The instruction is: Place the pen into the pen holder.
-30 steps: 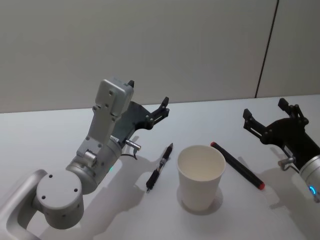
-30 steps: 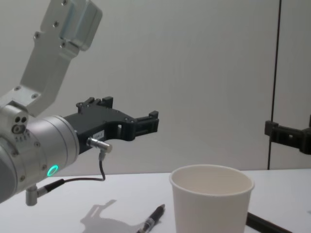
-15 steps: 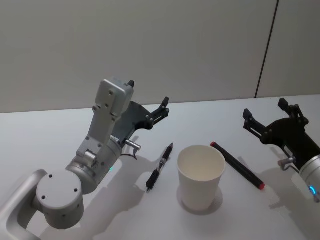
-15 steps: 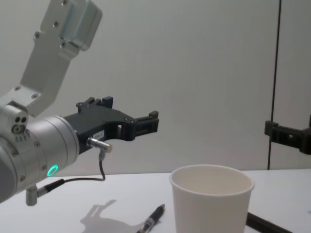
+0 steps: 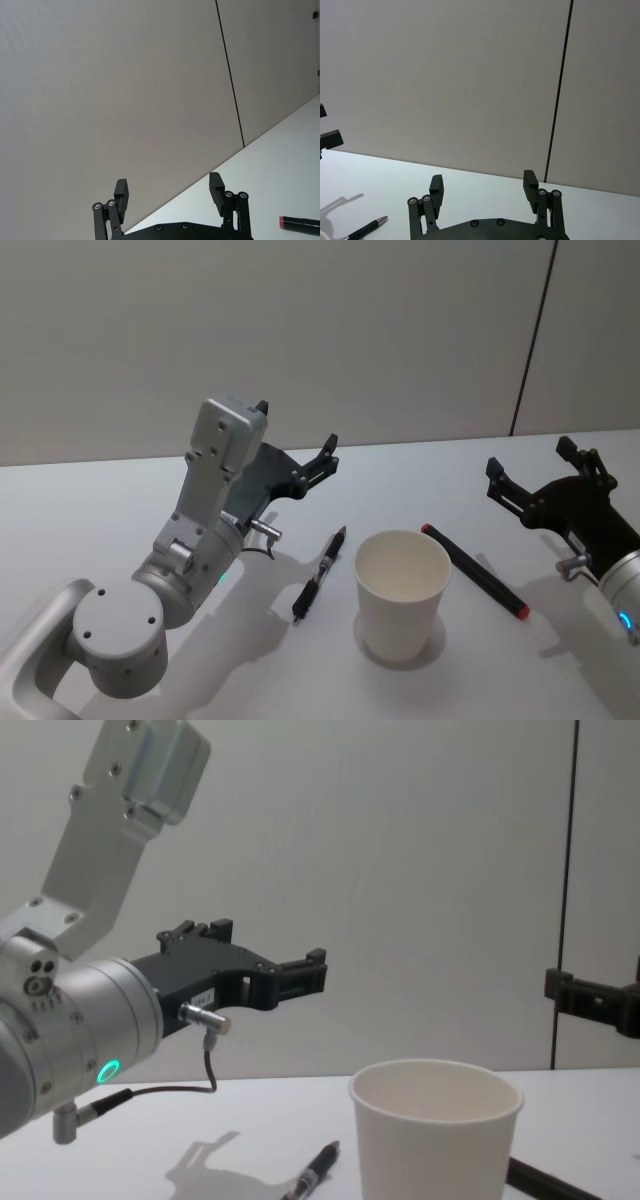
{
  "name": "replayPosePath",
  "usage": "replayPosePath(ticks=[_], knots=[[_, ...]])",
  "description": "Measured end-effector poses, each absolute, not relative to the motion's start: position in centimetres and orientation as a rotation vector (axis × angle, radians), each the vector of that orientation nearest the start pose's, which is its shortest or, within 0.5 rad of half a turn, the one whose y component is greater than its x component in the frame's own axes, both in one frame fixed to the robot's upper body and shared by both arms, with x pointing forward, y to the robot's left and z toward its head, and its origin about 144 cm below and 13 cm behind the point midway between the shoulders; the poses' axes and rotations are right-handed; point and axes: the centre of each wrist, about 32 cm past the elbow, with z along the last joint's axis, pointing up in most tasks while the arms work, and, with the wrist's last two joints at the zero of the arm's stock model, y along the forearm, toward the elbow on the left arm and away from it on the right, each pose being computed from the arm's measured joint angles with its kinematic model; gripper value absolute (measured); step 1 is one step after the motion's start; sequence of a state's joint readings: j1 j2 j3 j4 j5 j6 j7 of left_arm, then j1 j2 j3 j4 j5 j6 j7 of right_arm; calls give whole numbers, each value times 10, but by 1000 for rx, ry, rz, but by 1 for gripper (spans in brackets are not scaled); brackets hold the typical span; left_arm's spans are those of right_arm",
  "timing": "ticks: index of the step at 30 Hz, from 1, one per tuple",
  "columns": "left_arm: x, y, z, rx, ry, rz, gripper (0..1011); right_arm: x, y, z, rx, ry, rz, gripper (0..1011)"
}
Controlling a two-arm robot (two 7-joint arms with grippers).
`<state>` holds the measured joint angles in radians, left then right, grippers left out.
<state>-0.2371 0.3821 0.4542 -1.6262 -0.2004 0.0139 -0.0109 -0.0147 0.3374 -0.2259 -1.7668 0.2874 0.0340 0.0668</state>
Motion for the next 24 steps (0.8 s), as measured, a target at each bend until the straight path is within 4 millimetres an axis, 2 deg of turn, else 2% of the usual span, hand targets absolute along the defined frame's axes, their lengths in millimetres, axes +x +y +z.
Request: replayPosePath(ticks=[24], knots=[[492,198,1204,61,-268,1124,1004,443,-237,1189,26,-75,-1229,1001]])
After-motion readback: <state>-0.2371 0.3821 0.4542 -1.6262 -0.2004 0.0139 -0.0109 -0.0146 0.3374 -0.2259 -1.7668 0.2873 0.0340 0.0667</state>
